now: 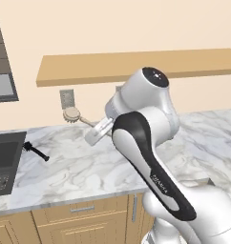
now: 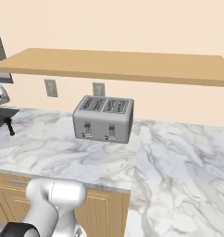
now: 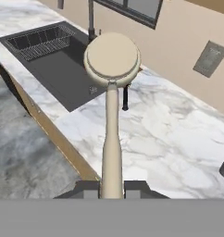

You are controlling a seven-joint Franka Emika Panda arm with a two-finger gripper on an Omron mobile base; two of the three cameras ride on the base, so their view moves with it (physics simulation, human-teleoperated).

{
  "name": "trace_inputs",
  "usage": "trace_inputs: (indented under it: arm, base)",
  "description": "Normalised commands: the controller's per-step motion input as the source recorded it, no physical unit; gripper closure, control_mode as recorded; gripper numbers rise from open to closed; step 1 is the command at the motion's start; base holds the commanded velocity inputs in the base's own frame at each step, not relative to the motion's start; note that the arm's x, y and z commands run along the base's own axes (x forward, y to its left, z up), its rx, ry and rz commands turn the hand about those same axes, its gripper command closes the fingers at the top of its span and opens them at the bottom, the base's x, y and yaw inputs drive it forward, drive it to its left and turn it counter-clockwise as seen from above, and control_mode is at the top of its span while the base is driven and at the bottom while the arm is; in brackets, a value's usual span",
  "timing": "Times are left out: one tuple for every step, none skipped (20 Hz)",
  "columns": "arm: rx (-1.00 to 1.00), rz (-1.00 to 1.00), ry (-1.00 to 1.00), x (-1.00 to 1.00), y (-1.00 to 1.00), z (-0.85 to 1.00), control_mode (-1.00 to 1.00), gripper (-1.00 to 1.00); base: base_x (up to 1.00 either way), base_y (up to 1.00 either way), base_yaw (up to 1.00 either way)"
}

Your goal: Locate and retrieve the dish brush and dish brush from the cabinet. Place them next to the sink.

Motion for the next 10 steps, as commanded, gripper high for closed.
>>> trace_inputs:
  arm:
    - [-0.09,0.17,0.07,0.0,0.61,-0.39,-1.0,1.0]
    - [-0.09,0.17,0.06,0.0,0.61,-0.4,-1.0,1.0]
    - [-0.09,0.16,0.06,0.0,0.59,-0.41,-1.0,1.0]
    - [-0.1,0.16,0.04,0.0,0.6,-0.43,-1.0,1.0]
    - [-0.1,0.16,0.04,0.0,0.58,-0.42,-1.0,1.0]
    - [-0.09,0.15,0.03,0.0,0.55,-0.41,-1.0,1.0]
    - [-0.08,0.14,0.01,0.03,0.49,-0.39,-1.0,1.0]
    - [-0.07,0.12,0.0,0.08,0.43,-0.36,-1.0,1.0]
    - [-0.06,0.11,0.0,0.12,0.34,-0.31,-1.0,1.0]
    - [-0.03,0.1,0.0,0.17,0.23,-0.31,-1.0,1.0]
  base:
    - [0.0,0.0,0.0]
    - [0.0,0.0,0.0]
    - [0.0,0.0,0.0]
    - [0.0,0.0,0.0]
    - [0.0,0.0,0.0]
    - [0.0,0.0,0.0]
    - [0.0,0.0,0.0]
    - [0.0,0.0,0.0]
    - [0.0,0.0,0.0]
    - [0.0,0.0,0.0]
